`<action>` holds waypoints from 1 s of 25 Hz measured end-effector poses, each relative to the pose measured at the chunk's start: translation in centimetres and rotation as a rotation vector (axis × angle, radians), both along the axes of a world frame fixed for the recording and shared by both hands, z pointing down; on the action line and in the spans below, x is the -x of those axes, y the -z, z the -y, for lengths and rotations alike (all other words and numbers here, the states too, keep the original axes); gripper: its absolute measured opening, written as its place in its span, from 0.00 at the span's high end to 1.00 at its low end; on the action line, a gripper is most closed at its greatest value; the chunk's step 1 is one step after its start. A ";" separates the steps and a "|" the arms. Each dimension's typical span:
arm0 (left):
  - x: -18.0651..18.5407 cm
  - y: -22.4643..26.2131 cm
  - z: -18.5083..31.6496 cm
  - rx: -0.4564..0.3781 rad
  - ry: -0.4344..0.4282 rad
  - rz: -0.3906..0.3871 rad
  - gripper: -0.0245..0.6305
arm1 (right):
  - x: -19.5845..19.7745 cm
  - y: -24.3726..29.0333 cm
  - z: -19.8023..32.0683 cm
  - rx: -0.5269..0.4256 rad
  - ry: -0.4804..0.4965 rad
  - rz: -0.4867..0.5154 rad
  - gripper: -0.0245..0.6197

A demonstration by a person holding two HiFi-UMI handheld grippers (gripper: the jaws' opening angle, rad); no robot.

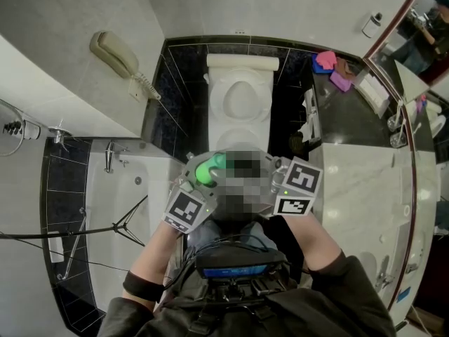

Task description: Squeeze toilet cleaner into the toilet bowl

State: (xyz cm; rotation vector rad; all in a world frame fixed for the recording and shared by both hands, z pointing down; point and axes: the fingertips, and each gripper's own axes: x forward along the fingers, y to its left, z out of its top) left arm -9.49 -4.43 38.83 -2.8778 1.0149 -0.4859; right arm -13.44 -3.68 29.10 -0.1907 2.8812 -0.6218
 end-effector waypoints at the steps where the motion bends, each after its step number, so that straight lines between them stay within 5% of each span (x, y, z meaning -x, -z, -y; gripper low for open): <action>1: -0.3 0.2 -0.5 0.012 -0.043 -0.015 0.68 | 0.0 0.3 -0.4 -0.026 0.021 0.004 0.73; 7: -2.2 2.0 -4.1 0.136 -0.277 -0.128 0.68 | -0.5 2.0 -2.9 -0.223 0.157 0.001 0.73; 15: -3.2 2.7 -7.8 0.244 -0.504 -0.171 0.68 | -1.0 2.7 -5.8 -0.377 0.292 -0.019 0.73; 20: -3.4 2.5 -8.6 0.264 -0.545 -0.154 0.68 | -1.4 2.5 -6.5 -0.406 0.321 -0.001 0.73; 25: -3.2 2.2 -7.8 0.238 -0.485 -0.140 0.68 | -1.3 2.4 -5.6 -0.314 0.266 0.011 0.70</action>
